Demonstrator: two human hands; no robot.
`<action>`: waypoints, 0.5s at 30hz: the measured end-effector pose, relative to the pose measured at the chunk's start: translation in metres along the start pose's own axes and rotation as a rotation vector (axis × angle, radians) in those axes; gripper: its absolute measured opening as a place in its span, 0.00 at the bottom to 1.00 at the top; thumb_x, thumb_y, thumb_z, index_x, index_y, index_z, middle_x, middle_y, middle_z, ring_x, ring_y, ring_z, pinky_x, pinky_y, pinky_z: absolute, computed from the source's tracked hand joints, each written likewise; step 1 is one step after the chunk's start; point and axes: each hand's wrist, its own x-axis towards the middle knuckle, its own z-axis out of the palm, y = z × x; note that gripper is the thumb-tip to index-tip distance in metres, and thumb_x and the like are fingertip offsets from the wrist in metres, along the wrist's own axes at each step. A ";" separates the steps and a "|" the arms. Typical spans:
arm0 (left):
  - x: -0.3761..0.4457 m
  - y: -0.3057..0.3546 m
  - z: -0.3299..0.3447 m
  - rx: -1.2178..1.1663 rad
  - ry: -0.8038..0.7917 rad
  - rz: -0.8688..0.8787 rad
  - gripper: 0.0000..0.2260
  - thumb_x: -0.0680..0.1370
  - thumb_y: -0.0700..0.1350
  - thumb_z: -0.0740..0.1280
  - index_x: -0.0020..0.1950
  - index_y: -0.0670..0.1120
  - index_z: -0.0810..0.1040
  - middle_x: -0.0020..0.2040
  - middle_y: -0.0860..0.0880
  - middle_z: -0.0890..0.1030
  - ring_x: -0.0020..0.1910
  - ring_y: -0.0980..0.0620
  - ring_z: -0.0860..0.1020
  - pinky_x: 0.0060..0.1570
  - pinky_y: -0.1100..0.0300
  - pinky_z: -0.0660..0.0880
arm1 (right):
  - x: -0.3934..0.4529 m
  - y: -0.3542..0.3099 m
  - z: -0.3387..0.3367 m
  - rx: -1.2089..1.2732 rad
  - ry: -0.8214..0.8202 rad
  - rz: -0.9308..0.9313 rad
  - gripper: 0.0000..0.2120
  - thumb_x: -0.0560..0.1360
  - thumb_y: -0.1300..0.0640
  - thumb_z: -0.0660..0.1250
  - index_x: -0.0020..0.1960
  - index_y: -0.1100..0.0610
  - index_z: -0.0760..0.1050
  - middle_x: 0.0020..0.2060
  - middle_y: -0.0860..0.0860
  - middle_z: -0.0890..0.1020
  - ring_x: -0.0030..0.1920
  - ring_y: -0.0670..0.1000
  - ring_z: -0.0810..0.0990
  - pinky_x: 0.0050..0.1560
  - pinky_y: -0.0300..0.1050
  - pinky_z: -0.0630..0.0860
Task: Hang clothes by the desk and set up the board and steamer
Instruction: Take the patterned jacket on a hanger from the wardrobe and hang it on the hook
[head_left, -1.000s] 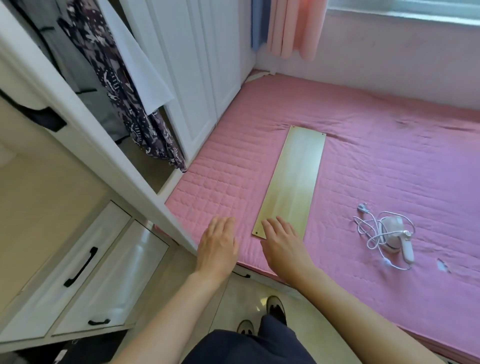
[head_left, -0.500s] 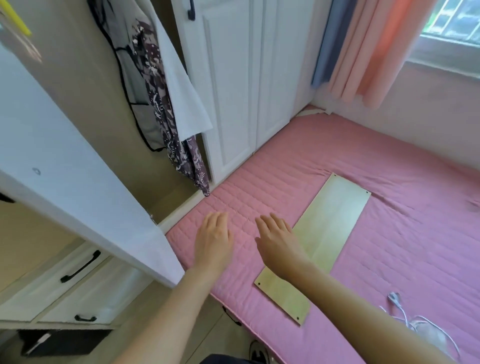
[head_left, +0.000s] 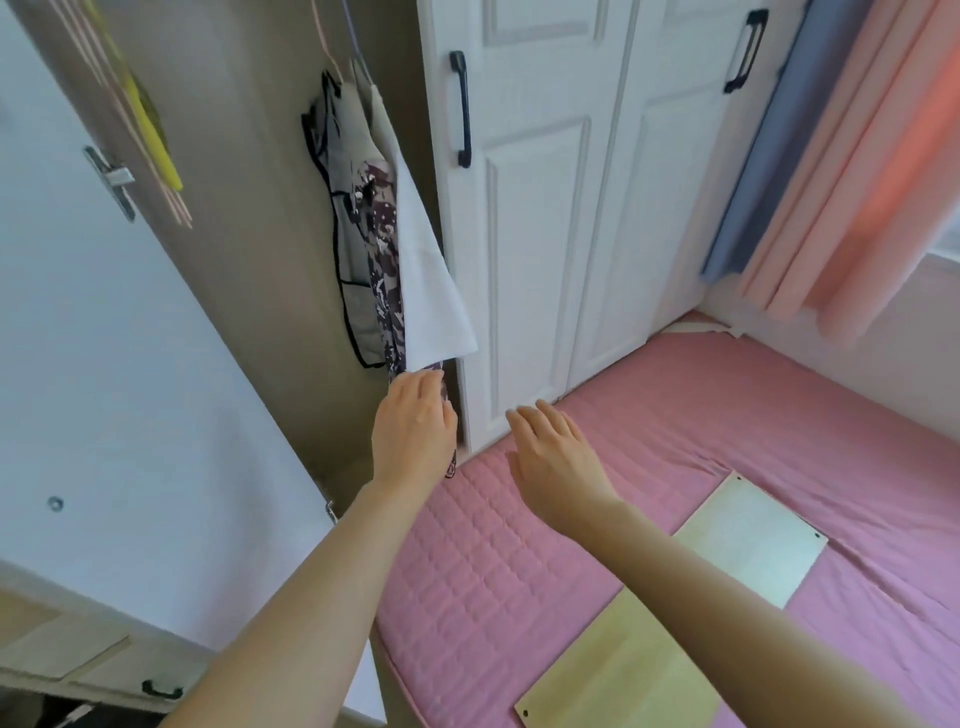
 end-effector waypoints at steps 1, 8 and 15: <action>0.013 -0.002 -0.003 0.004 0.027 -0.006 0.15 0.76 0.39 0.65 0.62 0.38 0.75 0.58 0.42 0.78 0.61 0.43 0.74 0.57 0.50 0.75 | 0.012 0.002 -0.003 -0.004 0.022 -0.009 0.21 0.72 0.59 0.70 0.63 0.66 0.73 0.57 0.59 0.79 0.63 0.63 0.74 0.62 0.58 0.73; 0.100 -0.019 -0.017 0.021 0.155 -0.080 0.15 0.79 0.42 0.62 0.65 0.42 0.73 0.62 0.45 0.76 0.63 0.46 0.72 0.58 0.52 0.74 | 0.094 0.008 -0.022 -0.014 0.129 -0.088 0.19 0.72 0.58 0.71 0.60 0.66 0.75 0.54 0.59 0.80 0.60 0.64 0.77 0.59 0.57 0.76; 0.191 -0.047 -0.029 0.040 0.230 -0.126 0.17 0.81 0.44 0.59 0.69 0.44 0.69 0.67 0.46 0.72 0.67 0.46 0.69 0.60 0.53 0.71 | 0.194 0.007 -0.039 0.021 0.221 -0.155 0.20 0.73 0.57 0.71 0.61 0.66 0.75 0.54 0.60 0.81 0.59 0.63 0.78 0.60 0.56 0.76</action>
